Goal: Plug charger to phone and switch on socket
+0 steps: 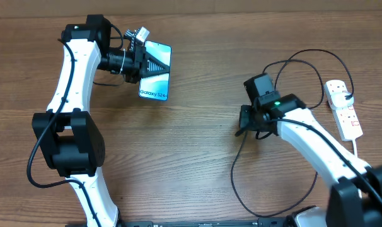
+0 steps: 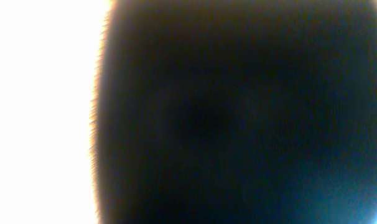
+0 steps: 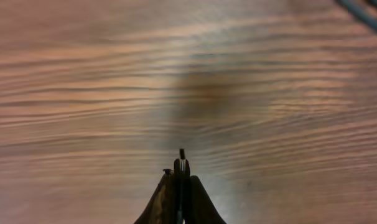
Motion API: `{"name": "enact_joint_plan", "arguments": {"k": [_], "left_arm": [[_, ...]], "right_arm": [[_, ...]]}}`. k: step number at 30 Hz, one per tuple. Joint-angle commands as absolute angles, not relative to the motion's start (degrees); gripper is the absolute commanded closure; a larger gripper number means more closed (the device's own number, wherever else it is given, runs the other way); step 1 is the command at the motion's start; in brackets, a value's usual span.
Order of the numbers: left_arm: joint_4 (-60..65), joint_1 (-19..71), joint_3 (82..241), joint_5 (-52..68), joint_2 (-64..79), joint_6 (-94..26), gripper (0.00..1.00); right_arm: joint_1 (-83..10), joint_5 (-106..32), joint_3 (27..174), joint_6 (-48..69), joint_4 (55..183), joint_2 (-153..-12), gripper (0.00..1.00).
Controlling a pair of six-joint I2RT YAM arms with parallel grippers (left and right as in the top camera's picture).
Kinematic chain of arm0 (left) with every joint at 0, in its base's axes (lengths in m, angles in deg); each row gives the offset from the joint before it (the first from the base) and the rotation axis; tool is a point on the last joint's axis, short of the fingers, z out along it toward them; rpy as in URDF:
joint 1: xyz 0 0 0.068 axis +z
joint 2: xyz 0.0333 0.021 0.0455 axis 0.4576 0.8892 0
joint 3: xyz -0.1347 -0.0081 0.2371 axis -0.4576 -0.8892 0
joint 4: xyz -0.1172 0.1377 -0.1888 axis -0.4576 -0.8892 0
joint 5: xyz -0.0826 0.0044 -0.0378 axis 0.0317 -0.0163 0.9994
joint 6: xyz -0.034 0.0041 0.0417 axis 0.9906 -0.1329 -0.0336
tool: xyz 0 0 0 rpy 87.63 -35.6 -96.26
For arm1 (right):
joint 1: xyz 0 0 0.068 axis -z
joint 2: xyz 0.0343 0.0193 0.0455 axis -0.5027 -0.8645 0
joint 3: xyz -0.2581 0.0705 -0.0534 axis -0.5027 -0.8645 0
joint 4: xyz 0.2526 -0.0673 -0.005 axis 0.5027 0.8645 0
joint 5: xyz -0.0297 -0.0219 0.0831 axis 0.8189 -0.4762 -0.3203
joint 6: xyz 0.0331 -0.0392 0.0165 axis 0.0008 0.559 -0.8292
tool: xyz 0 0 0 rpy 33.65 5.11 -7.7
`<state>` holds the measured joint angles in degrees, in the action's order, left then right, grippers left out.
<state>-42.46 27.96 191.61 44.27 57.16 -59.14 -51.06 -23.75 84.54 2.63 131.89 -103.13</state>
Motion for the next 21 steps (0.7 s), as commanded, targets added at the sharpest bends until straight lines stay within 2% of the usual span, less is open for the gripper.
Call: {"name": "enact_joint_plan", "arguments": {"k": [1, 10, 11, 14, 21], "left_arm": [[-42.5, 27.5, 192.2, 43.4, 55.3, -57.3, 0.96], [-42.3, 27.5, 192.2, 43.4, 55.3, -56.6, 0.96], [-42.3, 27.5, 192.2, 43.4, 55.3, -56.6, 0.96], [-42.3, 27.4, 192.2, 43.2, 55.3, -56.6, 0.96], [-42.3, 27.2, 192.2, 43.2, 55.3, -56.7, 0.96]], "right_arm": [[-51.1, -19.9, 81.8, 3.1, 129.8, -105.9, 0.96], [-51.1, -20.0, 80.5, 3.1, 128.4, -111.8, 0.96], [-51.1, -20.0, 80.5, 3.1, 128.4, -112.1, 0.94], [-51.1, -20.2, 80.5, 1.6, 128.5, -112.4, 0.79], [-51.1, -23.6, 80.5, -1.1, 129.0, -112.7, 0.72]]}}
